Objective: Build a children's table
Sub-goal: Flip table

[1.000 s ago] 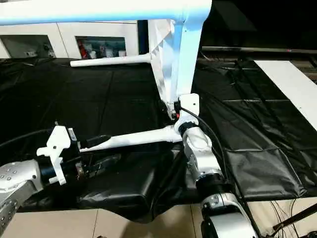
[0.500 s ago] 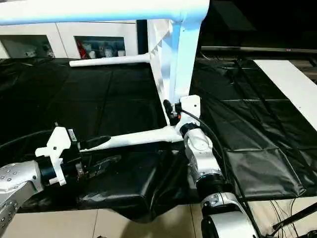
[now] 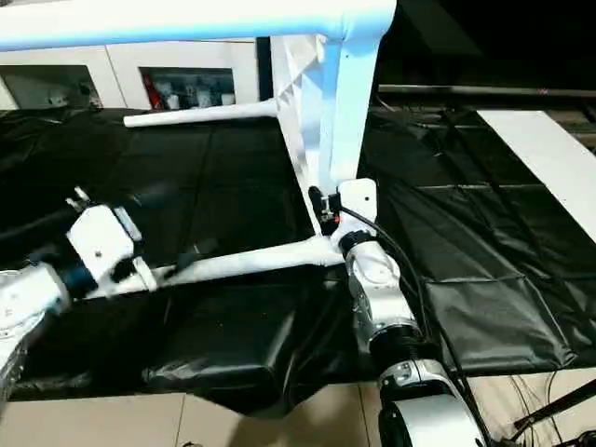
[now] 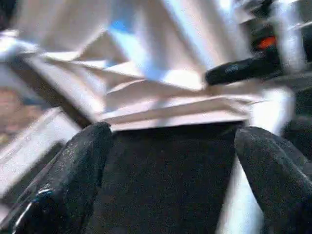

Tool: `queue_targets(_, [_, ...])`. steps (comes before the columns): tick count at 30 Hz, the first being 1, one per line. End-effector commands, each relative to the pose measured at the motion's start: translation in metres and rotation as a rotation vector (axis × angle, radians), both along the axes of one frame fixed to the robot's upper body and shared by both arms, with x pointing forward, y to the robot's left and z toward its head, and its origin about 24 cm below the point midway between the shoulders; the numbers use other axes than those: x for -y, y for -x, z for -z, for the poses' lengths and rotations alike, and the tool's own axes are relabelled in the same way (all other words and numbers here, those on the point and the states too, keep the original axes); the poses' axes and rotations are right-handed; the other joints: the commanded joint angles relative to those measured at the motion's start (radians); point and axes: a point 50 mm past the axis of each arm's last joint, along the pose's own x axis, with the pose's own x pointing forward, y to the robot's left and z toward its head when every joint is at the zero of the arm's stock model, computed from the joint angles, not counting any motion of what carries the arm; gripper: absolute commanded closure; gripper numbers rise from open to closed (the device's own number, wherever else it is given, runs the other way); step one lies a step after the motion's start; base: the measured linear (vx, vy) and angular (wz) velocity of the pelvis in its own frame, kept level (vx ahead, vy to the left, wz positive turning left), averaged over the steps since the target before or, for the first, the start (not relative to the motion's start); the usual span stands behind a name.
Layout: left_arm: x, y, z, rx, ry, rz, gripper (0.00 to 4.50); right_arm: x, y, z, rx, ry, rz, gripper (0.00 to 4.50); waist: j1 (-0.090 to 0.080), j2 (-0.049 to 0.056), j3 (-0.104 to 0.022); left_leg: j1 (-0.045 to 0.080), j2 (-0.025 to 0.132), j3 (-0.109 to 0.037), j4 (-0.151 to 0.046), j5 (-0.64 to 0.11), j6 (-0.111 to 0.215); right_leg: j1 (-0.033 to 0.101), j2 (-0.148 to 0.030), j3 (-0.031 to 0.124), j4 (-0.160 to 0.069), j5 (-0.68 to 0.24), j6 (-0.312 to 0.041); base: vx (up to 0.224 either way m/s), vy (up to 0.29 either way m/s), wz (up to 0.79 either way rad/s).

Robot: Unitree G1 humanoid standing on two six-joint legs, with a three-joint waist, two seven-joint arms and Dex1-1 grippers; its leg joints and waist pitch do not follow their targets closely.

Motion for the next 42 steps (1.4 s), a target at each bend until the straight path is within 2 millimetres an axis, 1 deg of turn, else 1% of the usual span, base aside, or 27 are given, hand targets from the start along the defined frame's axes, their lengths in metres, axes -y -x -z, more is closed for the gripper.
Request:
queue_targets(1, [-0.002, -0.004, -0.014, 0.131, -0.016, -0.056, 0.0, 0.0, -0.005, -0.012, 0.044, 0.03, -0.003, 2.55, 0.002, 0.012, -0.051, 0.018, 0.043, -0.02, -0.08, -0.37, -0.036, 0.026, -0.059, 0.033, -0.085, -0.264, -0.164, 0.0, 0.0, 0.0])
queue_targets(2, [-0.002, -0.004, -0.014, 0.131, -0.016, -0.056, 0.0, 0.0, -0.005, -0.012, 0.044, 0.03, -0.003, 2.55, 0.006, 0.013, -0.053, 0.021, 0.043, -0.02, -0.079, -0.367, -0.035, 0.025, -0.06, 0.033, -0.083, -0.262, -0.167, 0.0, 0.0, 0.0])
queue_targets(3, [-0.002, -0.004, -0.02, 0.201, -0.018, -0.073, 0.0, 0.001, -0.005, -0.014, 0.053, 0.038, 0.0, 2.55, 0.005, 0.012, -0.052, 0.019, 0.043, -0.02, -0.08, -0.37, -0.034, 0.025, -0.059, 0.033, -0.083, -0.261, -0.169, 0.0, 0.0, 0.0])
queue_targets(4, [-0.006, -0.004, -0.034, 0.358, -0.085, -0.138, 0.0, 0.003, -0.005, -0.018, 0.075, 0.055, 0.004, 2.56, 0.006, 0.011, -0.052, 0.018, 0.043, -0.02, -0.079, -0.371, -0.033, 0.025, -0.059, 0.033, -0.084, -0.261, -0.168, 0.0, 0.0, 0.0])
queue_targets(5, [-0.01, 0.004, -0.058, 0.641, -0.16, -0.221, 0.0, 0.008, -0.006, -0.025, 0.113, 0.087, 0.014, 2.56, 0.004, 0.007, -0.053, 0.012, 0.045, -0.023, -0.078, -0.354, -0.025, 0.032, -0.059, 0.032, -0.085, -0.244, -0.154, 0.0, 0.0, 0.0])
queue_targets(7, [-0.011, 0.006, -0.061, 0.693, -0.176, -0.232, 0.0, 0.01, -0.006, -0.026, 0.119, 0.093, 0.019, 2.56, 0.005, 0.008, -0.056, 0.012, 0.044, -0.022, -0.074, -0.327, -0.02, 0.034, -0.061, 0.031, -0.082, -0.223, -0.15, 0.0, 0.0, 0.0])
queue_targets(8, [-0.008, 0.014, -0.069, 0.814, -0.195, -0.232, 0.0, 0.014, -0.007, -0.03, 0.14, 0.112, 0.029, 2.56, 0.006, 0.006, -0.055, 0.011, 0.043, -0.021, -0.073, -0.312, -0.011, 0.032, -0.058, 0.031, -0.081, -0.209, -0.154, 0.0, 0.0, 0.0])
queue_targets(9, [-0.008, 0.014, -0.069, 0.814, -0.195, -0.232, 0.0, 0.014, -0.007, -0.03, 0.14, 0.112, 0.029, 2.56, 0.009, 0.007, -0.058, 0.01, 0.045, -0.021, -0.071, -0.29, -0.004, 0.035, -0.061, 0.03, -0.079, -0.183, -0.16, 0.0, 0.0, 0.0])
queue_targets(12, [-0.002, 0.026, -0.073, 0.944, -0.205, -0.227, 0.0, 0.02, -0.009, -0.036, 0.165, 0.137, 0.037, 2.57, 0.014, 0.006, -0.06, 0.008, 0.046, -0.018, -0.067, -0.254, 0.014, 0.033, -0.06, 0.029, -0.073, -0.126, -0.18, 0.0, 0.0, 0.0])
queue_targets(13, [-0.002, 0.027, -0.075, 0.972, -0.208, -0.243, 0.0, 0.021, -0.009, -0.038, 0.17, 0.14, 0.038, 2.57, 0.015, 0.007, -0.061, 0.006, 0.046, -0.018, -0.065, -0.239, 0.02, 0.034, -0.06, 0.028, -0.069, -0.1, -0.187, 0.0, 0.0, 0.0])
queue_targets(14, [-0.002, 0.028, -0.078, 1.019, -0.223, -0.282, 0.0, 0.022, -0.009, -0.039, 0.175, 0.146, 0.04, 2.57, 0.012, 0.005, -0.061, 0.004, 0.046, -0.017, -0.065, -0.235, 0.023, 0.035, -0.057, 0.028, -0.069, -0.089, -0.188, 0.0, 0.0, 0.0])
queue_targets(15, [-0.005, 0.027, -0.082, 1.064, -0.236, -0.33, 0.0, 0.023, -0.01, -0.04, 0.18, 0.152, 0.04, 2.57, 0.015, 0.003, -0.063, 0.005, 0.046, -0.017, -0.062, -0.221, 0.03, 0.035, -0.06, 0.027, -0.067, -0.078, -0.191, 0.0, 0.0, 0.0])
queue_targets(16, [-0.011, 0.025, -0.087, 1.095, -0.245, -0.383, 0.0, 0.023, -0.01, -0.042, 0.187, 0.158, 0.041, 2.57, 0.015, 0.004, -0.064, 0.002, 0.045, -0.017, -0.059, -0.206, 0.036, 0.035, -0.058, 0.026, -0.064, -0.061, -0.193, 0.0, 0.0, 0.0])
queue_targets(19, [-0.017, 0.02, -0.087, 1.1, -0.289, -0.419, 0.0, 0.022, -0.01, -0.043, 0.194, 0.16, 0.038, 2.57, 0.018, 0.004, -0.061, 0.002, 0.043, -0.016, -0.058, -0.214, 0.039, 0.03, -0.058, 0.025, -0.067, -0.088, -0.197, 0.0, 0.0, 0.0])
queue_targets(20, [-0.025, 0.013, -0.087, 1.086, -0.341, -0.468, 0.0, 0.02, -0.01, -0.045, 0.204, 0.166, 0.031, 2.57, 0.019, 0.005, -0.062, 0.003, 0.043, -0.017, -0.059, -0.218, 0.037, 0.03, -0.058, 0.025, -0.066, -0.095, -0.196, 0.0, 0.0, 0.0])
queue_targets(22, [-0.033, 0.009, -0.088, 1.071, -0.34, -0.497, 0.0, 0.018, -0.009, -0.046, 0.213, 0.171, 0.025, 2.57, 0.021, 0.007, -0.061, 0.004, 0.041, -0.017, -0.058, -0.225, 0.034, 0.026, -0.058, 0.026, -0.068, -0.109, -0.192, 0.0, 0.0, 0.0])
queue_targets(23, [-0.039, 0.007, -0.09, 1.056, -0.345, -0.522, 0.0, 0.017, -0.009, -0.047, 0.219, 0.176, 0.019, 2.57, 0.021, 0.006, -0.064, 0.004, 0.041, -0.017, -0.058, -0.219, 0.029, 0.027, -0.058, 0.026, -0.064, -0.09, -0.196, 0.0, 0.0, 0.0])
queue_targets(24, [-0.039, 0.007, -0.09, 1.056, -0.345, -0.522, 0.29, 0.017, -0.009, -0.047, 0.219, 0.176, 0.019, 2.57, 0.021, 0.006, -0.064, 0.004, 0.041, -0.017, -0.058, -0.219, 0.029, 0.027, -0.058, 0.026, -0.064, -0.09, -0.196, 0.0, 0.0, 0.0])
queue_targets(27, [-0.043, 0.004, -0.09, 1.038, -0.341, -0.534, 0.42, 0.016, -0.009, -0.047, 0.222, 0.177, 0.017, 2.57, 0.025, 0.007, -0.066, 0.0, 0.041, -0.017, -0.054, -0.179, 0.044, 0.029, -0.059, 0.025, -0.058, -0.026, -0.21, 0.0, 0.0, 0.0])
queue_targets(29, [-0.051, -0.002, -0.09, 1.016, -0.357, -0.573, 0.72, 0.014, -0.008, -0.049, 0.23, 0.18, 0.013, 2.57, 0.027, 0.013, -0.067, 0.0, 0.04, -0.016, -0.052, -0.169, 0.049, 0.029, -0.059, 0.025, -0.056, -0.01, -0.215, 0.0, 0.0, 0.0])
queue_targets(30, [-0.051, -0.002, -0.09, 1.016, -0.357, -0.573, 0.81, 0.014, -0.008, -0.049, 0.23, 0.18, 0.013, 2.57, 0.028, 0.01, -0.067, 0.0, 0.039, -0.015, -0.052, -0.169, 0.05, 0.029, -0.057, 0.024, -0.056, -0.011, -0.215, 0.0, 0.0, 0.0])
queue_targets(32, [-0.055, -0.006, -0.092, 1.012, -0.367, -0.596, 0.91, 0.014, -0.008, -0.05, 0.237, 0.181, 0.012, 2.57, 0.03, 0.012, -0.066, 0.001, 0.04, -0.016, -0.052, -0.173, 0.049, 0.028, -0.059, 0.025, -0.057, -0.022, -0.216, 0.0, 0.0, 0.0])
queue_targets(35, [-0.061, -0.009, -0.095, 1.023, -0.384, -0.639, 1.28, 0.014, -0.007, -0.052, 0.246, 0.186, 0.011, 2.57, 0.032, 0.015, -0.066, 0.001, 0.041, -0.017, -0.052, -0.178, 0.043, 0.029, -0.059, 0.024, -0.057, -0.03, -0.216, 0.0, 0.0, 0.0])
queue_targets(36, [-0.061, -0.009, -0.095, 1.023, -0.384, -0.639, 1.28, 0.014, -0.007, -0.052, 0.246, 0.186, 0.011, 2.57, 0.032, 0.018, -0.066, 0.002, 0.041, -0.017, -0.052, -0.181, 0.041, 0.027, -0.057, 0.024, -0.057, -0.029, -0.214, 0.0, 0.0, 0.0])
queue_targets(38, [-0.068, -0.011, -0.101, 1.036, -0.393, -0.685, 1.38, 0.014, -0.007, -0.054, 0.255, 0.193, 0.011, 2.57, 0.033, 0.016, -0.067, 0.001, 0.041, -0.017, -0.051, -0.169, 0.042, 0.03, -0.059, 0.024, -0.055, -0.012, -0.215, 0.0, 0.0, 0.0])
queue_targets(40, [-0.074, -0.012, -0.104, 1.032, -0.401, -0.71, 1.68, 0.016, -0.006, -0.056, 0.265, 0.199, 0.013, 2.57, 0.035, 0.016, -0.068, 0.0, 0.039, -0.017, -0.05, -0.154, 0.044, 0.031, -0.058, 0.024, -0.052, 0.001, -0.215, 0.0, 0.0, 0.0])
queue_targets(42, [-0.079, -0.014, -0.106, 1.019, -0.414, -0.728, 1.7, 0.016, -0.006, -0.057, 0.276, 0.211, 0.009, 2.57, 0.038, 0.018, -0.069, 0.0, 0.038, -0.016, -0.047, -0.134, 0.048, 0.03, -0.057, 0.024, -0.05, 0.018, -0.216, 0.0, 0.0, 0.0])
